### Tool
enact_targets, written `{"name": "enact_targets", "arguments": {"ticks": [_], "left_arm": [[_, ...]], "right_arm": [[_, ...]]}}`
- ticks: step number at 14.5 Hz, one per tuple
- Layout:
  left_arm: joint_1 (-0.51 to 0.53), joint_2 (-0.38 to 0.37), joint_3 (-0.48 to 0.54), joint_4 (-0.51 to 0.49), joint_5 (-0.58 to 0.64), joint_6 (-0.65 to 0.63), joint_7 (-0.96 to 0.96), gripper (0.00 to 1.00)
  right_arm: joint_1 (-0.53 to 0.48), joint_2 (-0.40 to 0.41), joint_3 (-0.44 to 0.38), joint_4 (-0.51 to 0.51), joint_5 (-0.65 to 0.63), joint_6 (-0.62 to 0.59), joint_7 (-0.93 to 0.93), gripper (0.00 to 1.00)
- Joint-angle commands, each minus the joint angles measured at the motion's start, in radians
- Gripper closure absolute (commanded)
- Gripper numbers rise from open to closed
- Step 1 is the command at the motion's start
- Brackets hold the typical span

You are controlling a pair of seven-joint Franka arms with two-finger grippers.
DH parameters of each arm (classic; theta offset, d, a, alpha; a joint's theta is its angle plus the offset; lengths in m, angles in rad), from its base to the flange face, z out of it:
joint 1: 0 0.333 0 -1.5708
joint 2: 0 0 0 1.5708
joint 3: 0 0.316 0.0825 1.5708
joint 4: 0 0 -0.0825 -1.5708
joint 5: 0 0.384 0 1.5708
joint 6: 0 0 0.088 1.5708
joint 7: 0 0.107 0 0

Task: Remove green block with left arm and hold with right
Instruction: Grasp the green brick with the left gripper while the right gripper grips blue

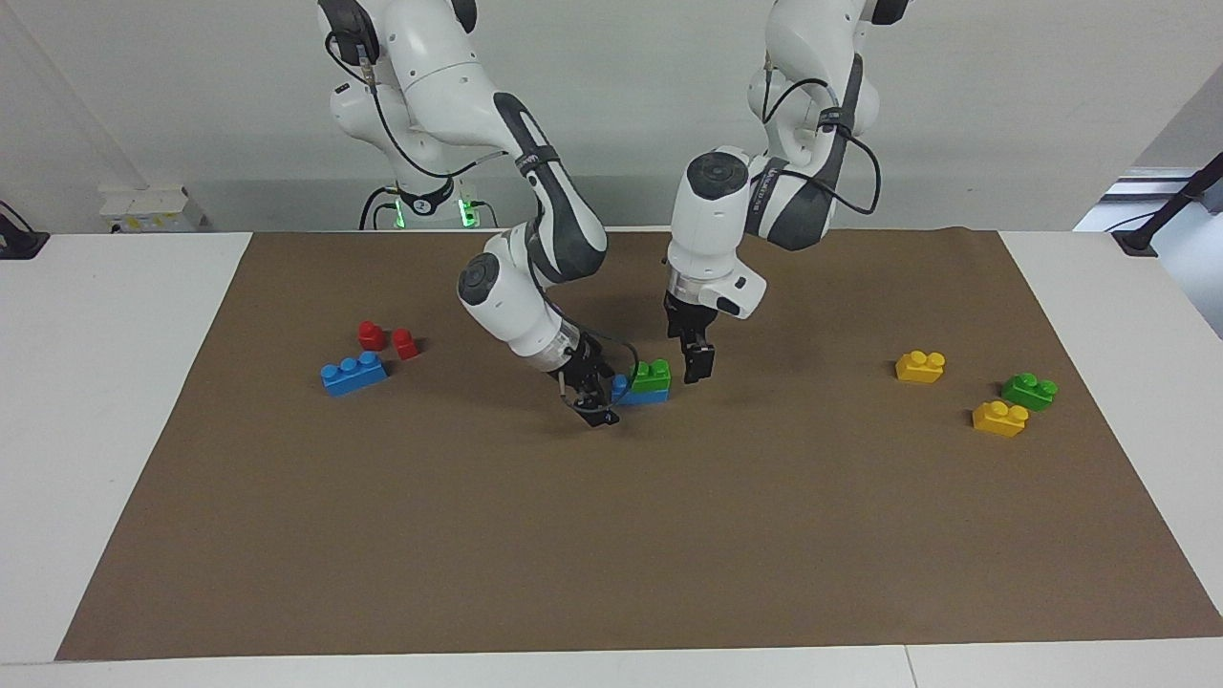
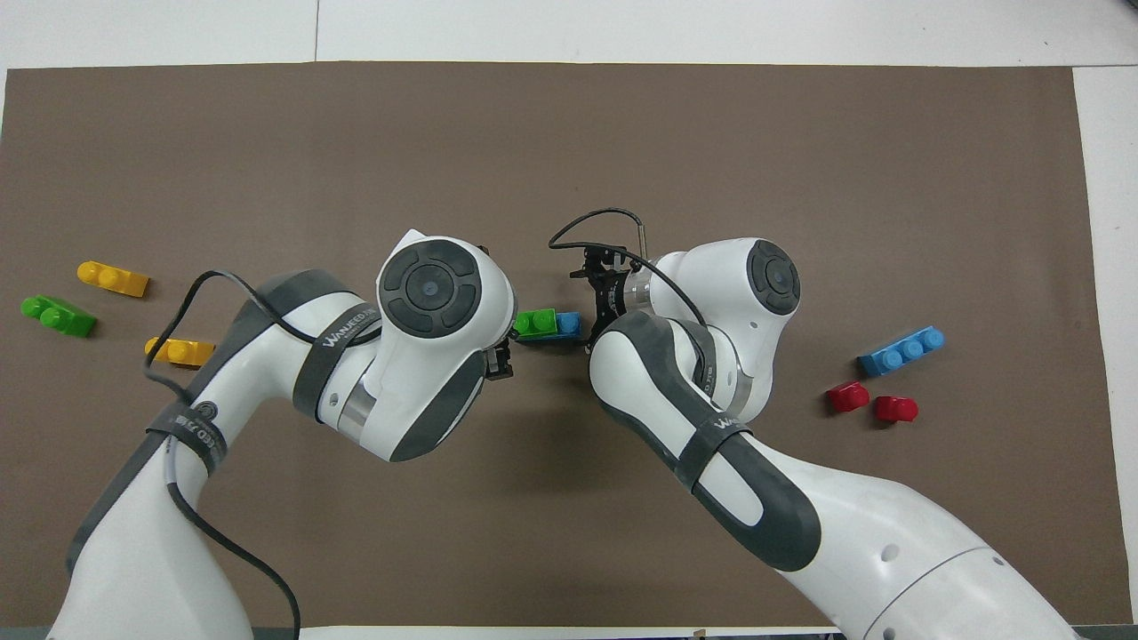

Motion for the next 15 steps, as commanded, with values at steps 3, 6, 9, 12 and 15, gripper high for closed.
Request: {"name": "enact_targets", "arguments": {"ticks": [3, 6, 9, 12, 15], "left_arm": [[-0.037, 0.048, 0.014, 0.018, 0.029, 0.029, -0.045, 0.00], [-0.042, 0.059, 0.014, 0.013, 0.028, 0.044, -0.049, 0.00], [-0.040, 0.065, 0.014, 0.006, 0.029, 0.079, -0.085, 0.00], [-0.042, 0.065, 0.012, 0.006, 0.029, 0.081, -0.086, 0.00], [-0.042, 0.065, 0.014, 0.004, 0.029, 0.081, -0.094, 0.00]], "right_arm": [[0.019, 0.001, -0.003, -0.019, 0.026, 0.037, 0.008, 0.04], [0.019, 0.001, -0.003, -0.022, 0.026, 0.040, 0.003, 0.22], [0.019, 0.001, -0.001, -0.021, 0.027, 0.042, 0.002, 0.93], [0.020, 0.000, -0.003, -0.021, 0.027, 0.046, 0.002, 1.00], [0.020, 0.001, -0.001, -0.021, 0.027, 0.046, 0.002, 1.00]]}}
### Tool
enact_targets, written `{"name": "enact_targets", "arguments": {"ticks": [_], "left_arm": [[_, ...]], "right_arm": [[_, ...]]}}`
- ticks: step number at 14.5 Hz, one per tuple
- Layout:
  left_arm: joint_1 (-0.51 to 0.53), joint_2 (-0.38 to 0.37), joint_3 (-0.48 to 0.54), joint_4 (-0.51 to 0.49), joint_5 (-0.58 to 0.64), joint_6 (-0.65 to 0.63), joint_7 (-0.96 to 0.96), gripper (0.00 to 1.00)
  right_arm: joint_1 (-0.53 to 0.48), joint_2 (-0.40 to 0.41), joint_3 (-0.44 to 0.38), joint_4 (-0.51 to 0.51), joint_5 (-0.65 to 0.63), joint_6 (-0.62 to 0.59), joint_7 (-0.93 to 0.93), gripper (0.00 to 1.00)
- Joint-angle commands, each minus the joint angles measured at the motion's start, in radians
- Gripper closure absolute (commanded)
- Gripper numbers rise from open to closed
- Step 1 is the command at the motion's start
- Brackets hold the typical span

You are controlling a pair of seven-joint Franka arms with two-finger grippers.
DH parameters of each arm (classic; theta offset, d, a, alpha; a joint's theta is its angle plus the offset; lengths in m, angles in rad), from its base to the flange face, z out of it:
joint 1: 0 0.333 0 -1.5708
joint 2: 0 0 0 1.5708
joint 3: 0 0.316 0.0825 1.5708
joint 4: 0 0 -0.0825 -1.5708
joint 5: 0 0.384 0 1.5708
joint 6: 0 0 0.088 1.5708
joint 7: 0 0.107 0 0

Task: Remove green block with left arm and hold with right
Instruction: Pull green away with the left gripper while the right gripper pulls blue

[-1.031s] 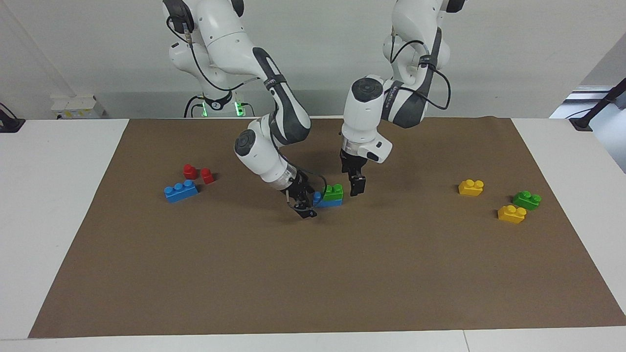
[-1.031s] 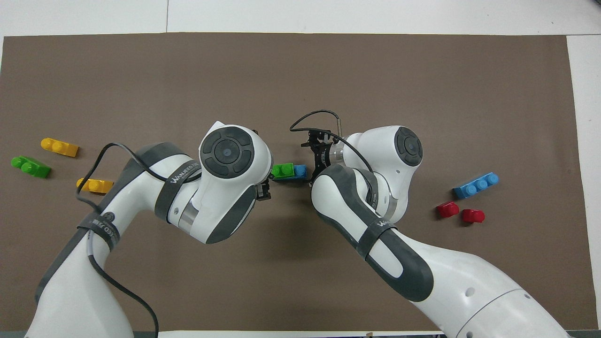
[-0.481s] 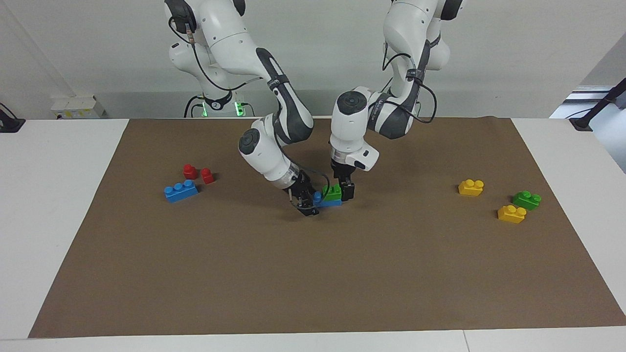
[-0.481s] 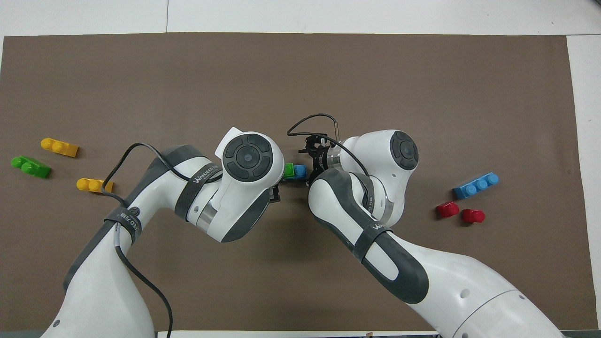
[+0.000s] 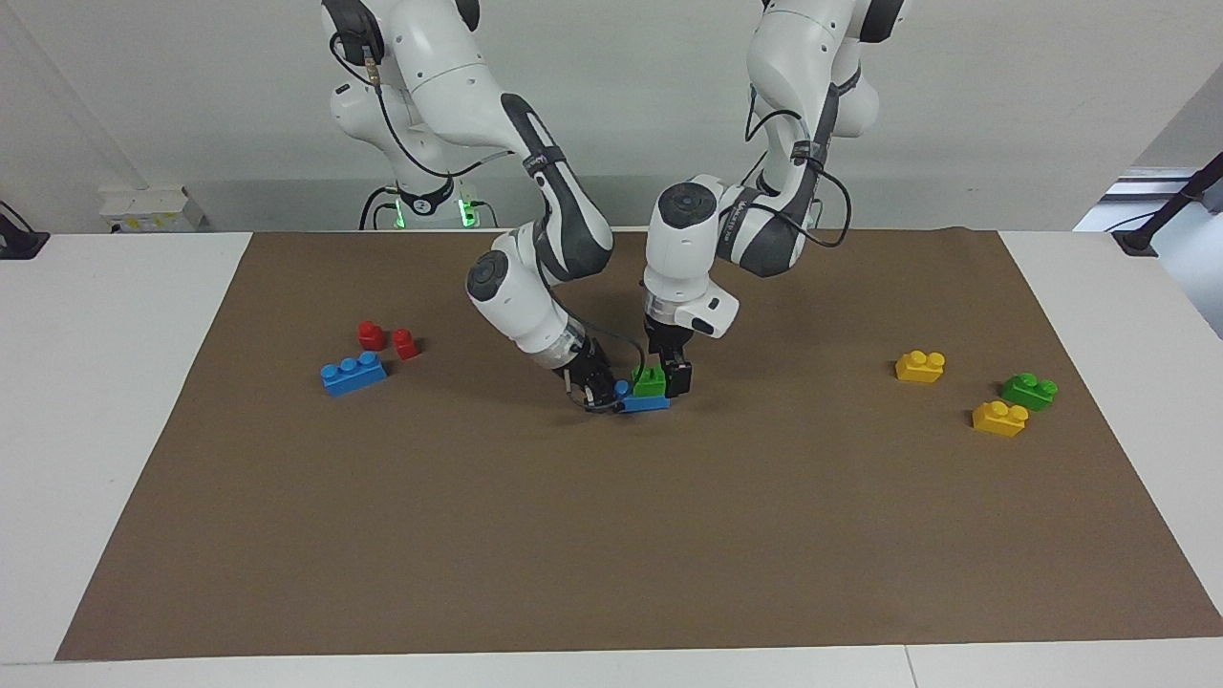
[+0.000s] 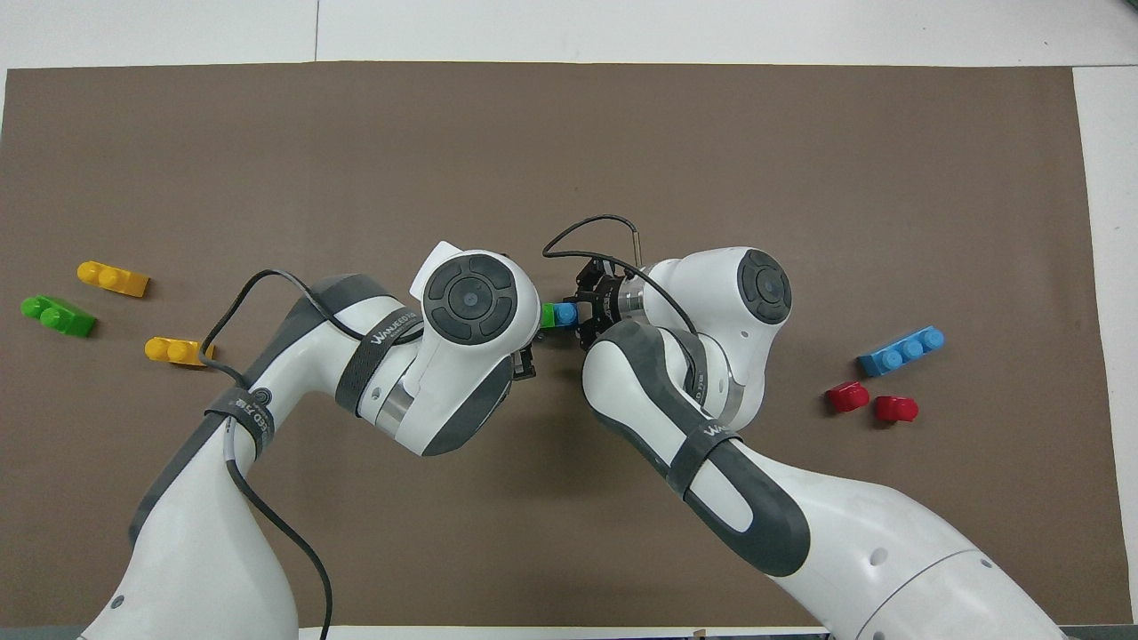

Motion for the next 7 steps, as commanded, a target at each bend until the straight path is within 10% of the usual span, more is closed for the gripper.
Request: {"name": "enact_targets", "arguments": {"ticks": [1, 3, 7], "left_arm": [[-0.018, 0.006, 0.014, 0.001, 0.018, 0.019, -0.045, 0.00], [-0.025, 0.006, 0.014, -0.002, 0.018, 0.028, -0.054, 0.10], [-0.025, 0.005, 0.014, -0.010, 0.026, 0.036, -0.059, 1.00]], "right_arm": [[0.007, -0.002, -0.001, -0.009, 0.027, 0.028, 0.003, 1.00], [0.007, 0.000, -0.001, -0.009, 0.027, 0.028, 0.003, 1.00], [0.007, -0.002, -0.001, -0.009, 0.027, 0.028, 0.005, 1.00]]}}
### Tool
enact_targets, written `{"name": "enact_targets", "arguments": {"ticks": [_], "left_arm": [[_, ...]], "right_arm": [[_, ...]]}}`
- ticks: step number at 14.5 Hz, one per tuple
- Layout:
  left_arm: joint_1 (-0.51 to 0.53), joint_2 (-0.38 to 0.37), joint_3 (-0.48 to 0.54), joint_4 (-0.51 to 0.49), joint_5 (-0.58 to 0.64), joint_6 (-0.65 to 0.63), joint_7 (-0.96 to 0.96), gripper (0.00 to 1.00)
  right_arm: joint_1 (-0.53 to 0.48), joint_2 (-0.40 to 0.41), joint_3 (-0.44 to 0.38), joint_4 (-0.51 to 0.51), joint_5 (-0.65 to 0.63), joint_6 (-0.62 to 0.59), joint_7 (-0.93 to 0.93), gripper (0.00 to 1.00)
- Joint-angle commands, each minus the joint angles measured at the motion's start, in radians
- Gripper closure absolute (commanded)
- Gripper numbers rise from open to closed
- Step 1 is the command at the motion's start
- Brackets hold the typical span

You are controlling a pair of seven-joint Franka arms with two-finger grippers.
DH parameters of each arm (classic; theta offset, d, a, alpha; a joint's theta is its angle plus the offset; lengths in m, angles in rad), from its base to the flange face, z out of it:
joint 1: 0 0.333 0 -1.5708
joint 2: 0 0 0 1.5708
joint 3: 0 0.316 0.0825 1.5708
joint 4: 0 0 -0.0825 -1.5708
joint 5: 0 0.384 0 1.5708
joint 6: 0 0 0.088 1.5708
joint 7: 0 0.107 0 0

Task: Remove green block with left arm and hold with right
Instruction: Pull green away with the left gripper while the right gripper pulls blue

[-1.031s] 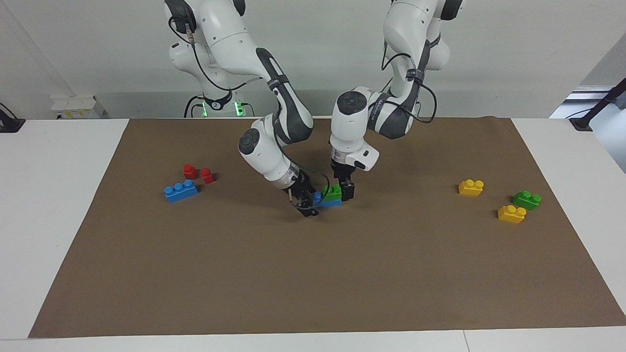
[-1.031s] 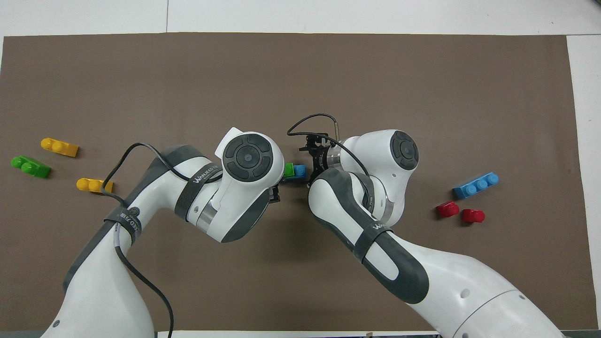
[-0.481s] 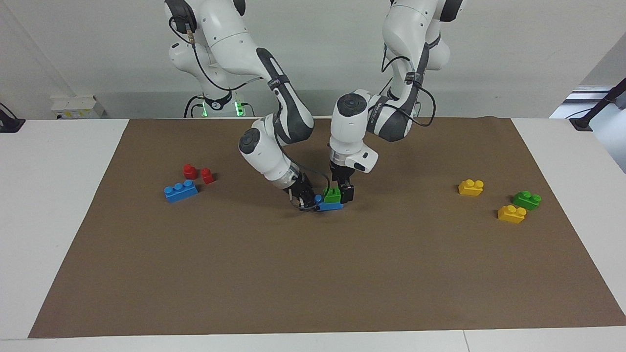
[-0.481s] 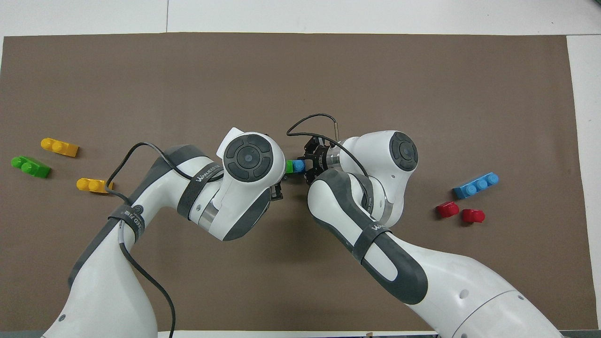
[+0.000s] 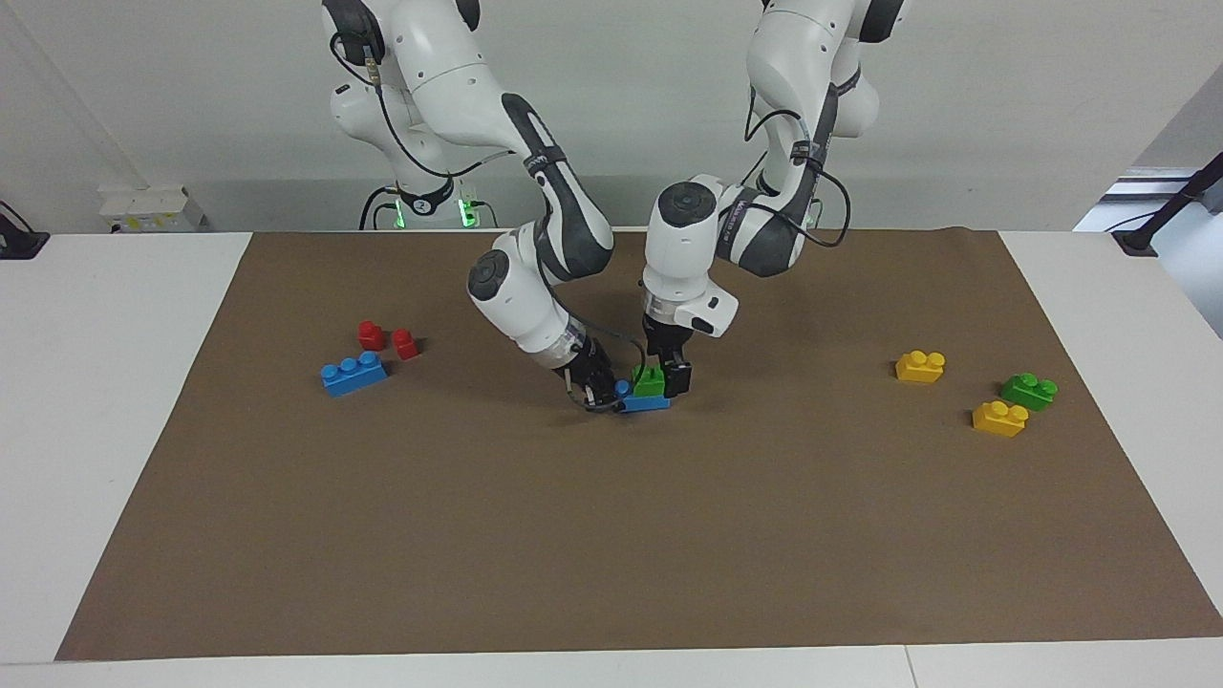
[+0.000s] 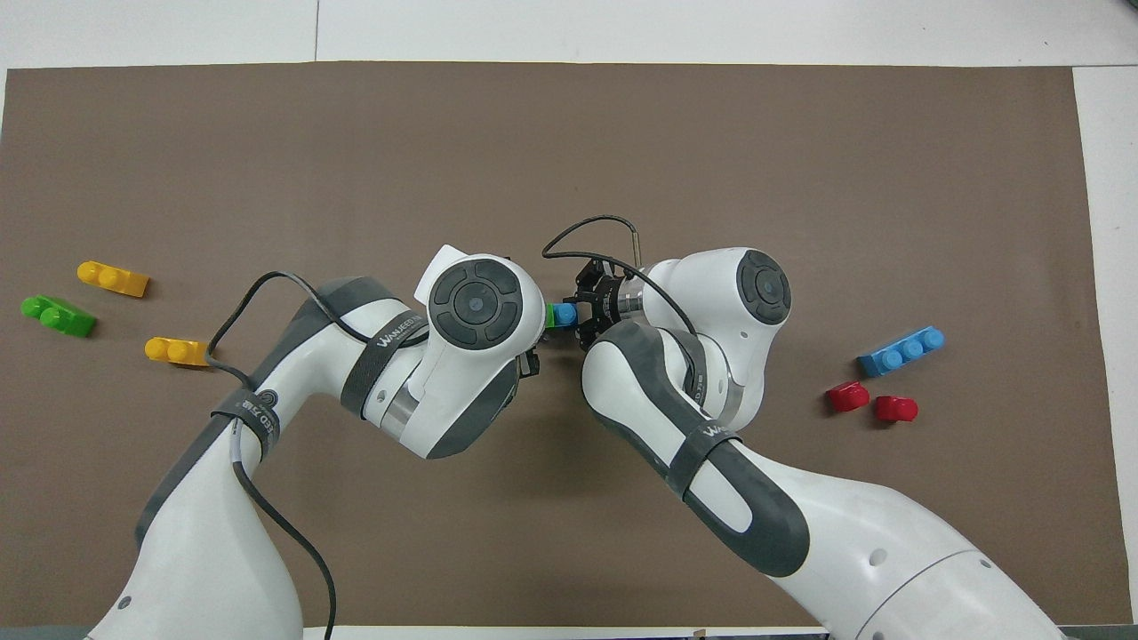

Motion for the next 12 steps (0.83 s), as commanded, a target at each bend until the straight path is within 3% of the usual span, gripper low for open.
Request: {"name": "enact_targets", "arguments": {"ticks": [1, 6, 12], "left_arm": [[-0.016, 0.002, 0.014, -0.007, 0.030, 0.024, -0.025, 1.00], [-0.010, -0.013, 0.012, -0.001, 0.063, 0.007, -0.007, 1.00], [0.087, -0.128, 0.012, 0.020, 0.058, -0.123, 0.145, 1.00]], "right_arm": [[0.006, -0.002, -0.001, -0.008, 0.027, 0.027, 0.006, 1.00], [0.020, 0.000, -0.001, -0.008, 0.044, 0.048, 0.009, 1.00], [0.020, 0.000, -0.001, -0.008, 0.044, 0.048, 0.009, 1.00]]}}
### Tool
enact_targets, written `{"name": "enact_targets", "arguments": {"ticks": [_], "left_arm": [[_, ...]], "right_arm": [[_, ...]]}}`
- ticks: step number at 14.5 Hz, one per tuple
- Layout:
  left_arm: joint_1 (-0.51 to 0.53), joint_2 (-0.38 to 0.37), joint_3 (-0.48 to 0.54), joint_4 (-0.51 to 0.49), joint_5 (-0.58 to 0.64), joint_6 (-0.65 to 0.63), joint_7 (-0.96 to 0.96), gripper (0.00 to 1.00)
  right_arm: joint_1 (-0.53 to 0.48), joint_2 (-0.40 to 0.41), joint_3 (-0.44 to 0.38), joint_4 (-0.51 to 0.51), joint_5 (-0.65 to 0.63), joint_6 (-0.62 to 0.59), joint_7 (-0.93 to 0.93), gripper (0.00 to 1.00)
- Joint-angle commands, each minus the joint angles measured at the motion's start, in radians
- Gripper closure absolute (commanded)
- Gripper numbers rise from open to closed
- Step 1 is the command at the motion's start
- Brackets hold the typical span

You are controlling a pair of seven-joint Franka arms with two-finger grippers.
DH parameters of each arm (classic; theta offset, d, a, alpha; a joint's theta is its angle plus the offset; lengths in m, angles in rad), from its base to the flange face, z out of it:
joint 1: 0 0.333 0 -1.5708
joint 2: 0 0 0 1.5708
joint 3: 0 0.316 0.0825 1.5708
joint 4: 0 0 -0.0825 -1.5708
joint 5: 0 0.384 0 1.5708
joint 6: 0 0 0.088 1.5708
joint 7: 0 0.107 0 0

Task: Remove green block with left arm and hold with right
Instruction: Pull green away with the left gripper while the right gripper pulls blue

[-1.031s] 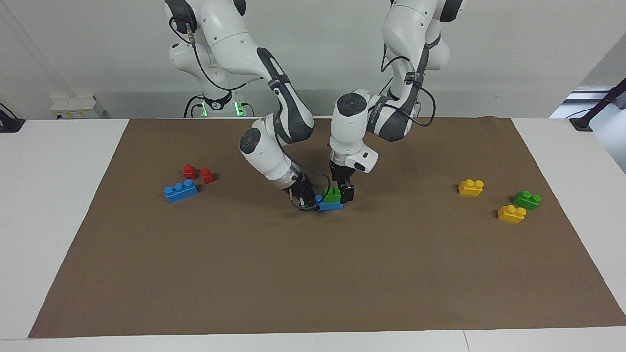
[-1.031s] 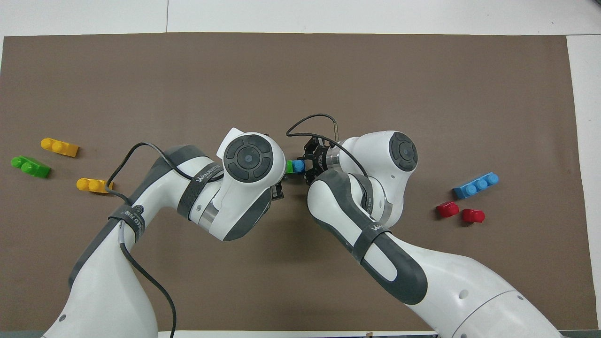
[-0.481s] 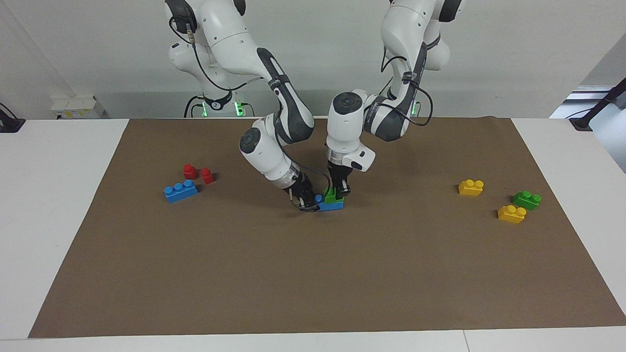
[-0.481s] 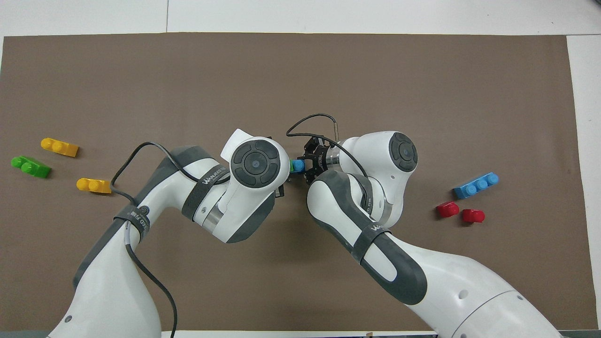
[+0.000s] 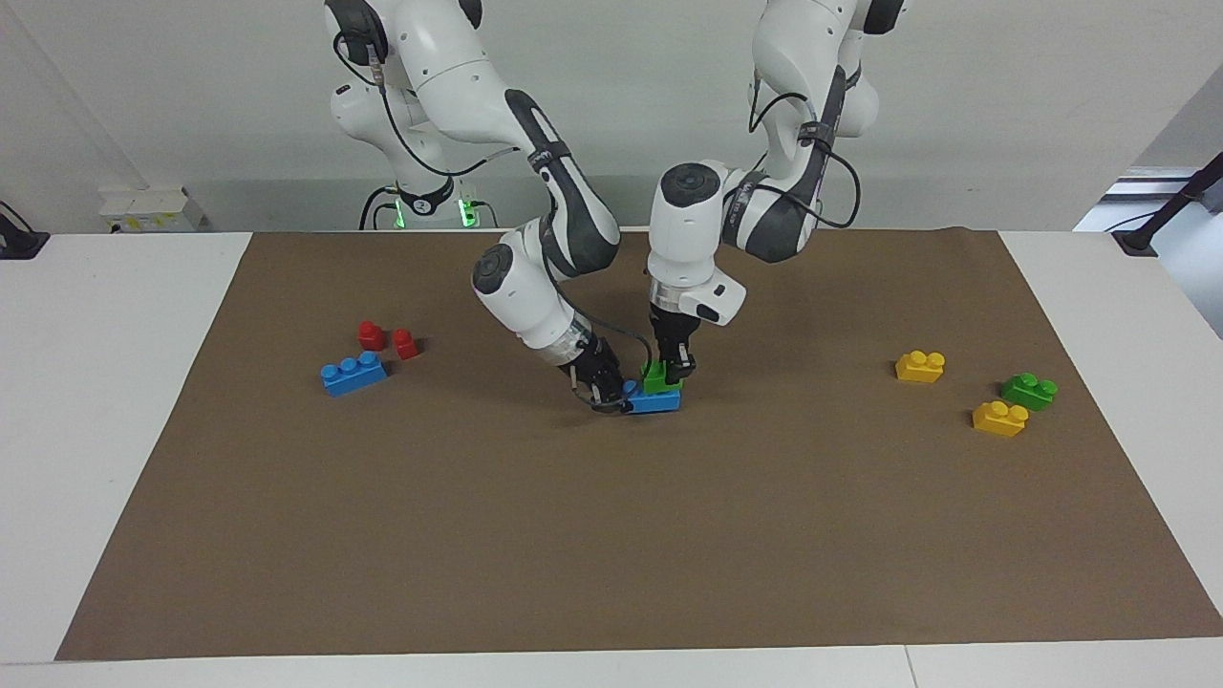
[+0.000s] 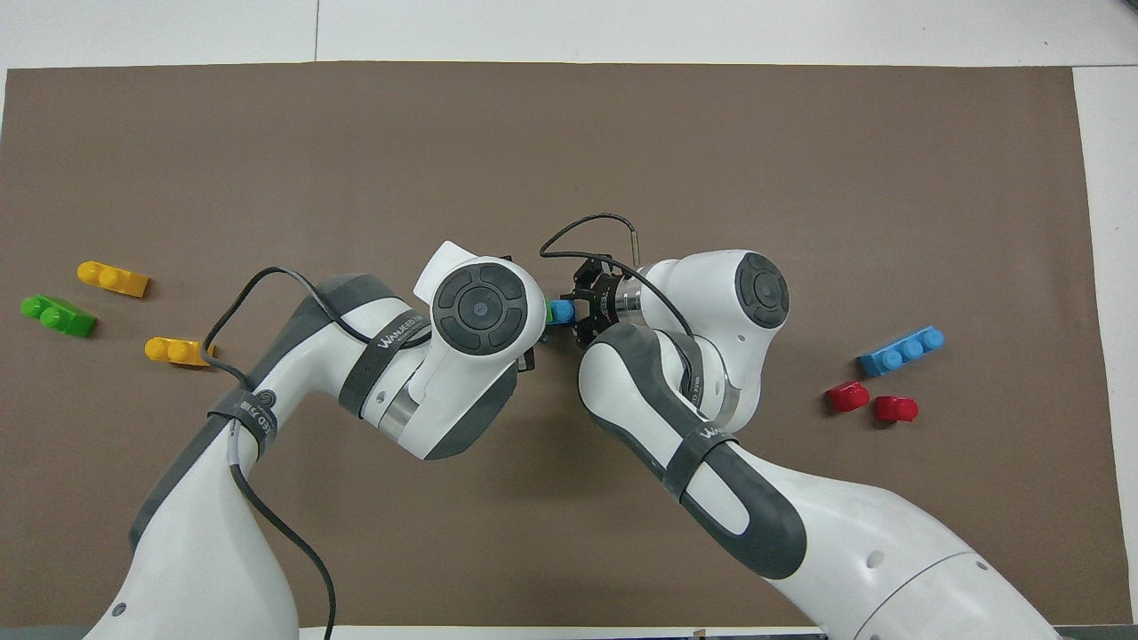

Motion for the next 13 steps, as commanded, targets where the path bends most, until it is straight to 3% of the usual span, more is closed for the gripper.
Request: {"name": "enact_targets", "arguments": {"ticks": [1, 6, 9, 13], "left_arm": [[0.077, -0.068, 0.006, 0.009, 0.008, -0.073, 0.114, 1.00], [0.208, -0.113, 0.008, 0.015, -0.057, -0.128, 0.403, 1.00], [0.324, -0.113, 0.006, 0.003, -0.075, -0.130, 0.640, 1.00], [0.465, -0.115, 0.008, -0.013, -0.115, -0.134, 0.960, 1.00]], "right_arm": [[0.000, 0.000, -0.004, -0.020, 0.009, 0.011, 0.007, 1.00], [-0.052, -0.034, -0.005, -0.007, 0.008, -0.038, 0.001, 1.00], [-0.198, -0.121, -0.013, 0.011, -0.038, -0.277, -0.077, 1.00], [-0.513, -0.201, -0.014, 0.028, -0.139, -0.599, -0.371, 1.00]]}}
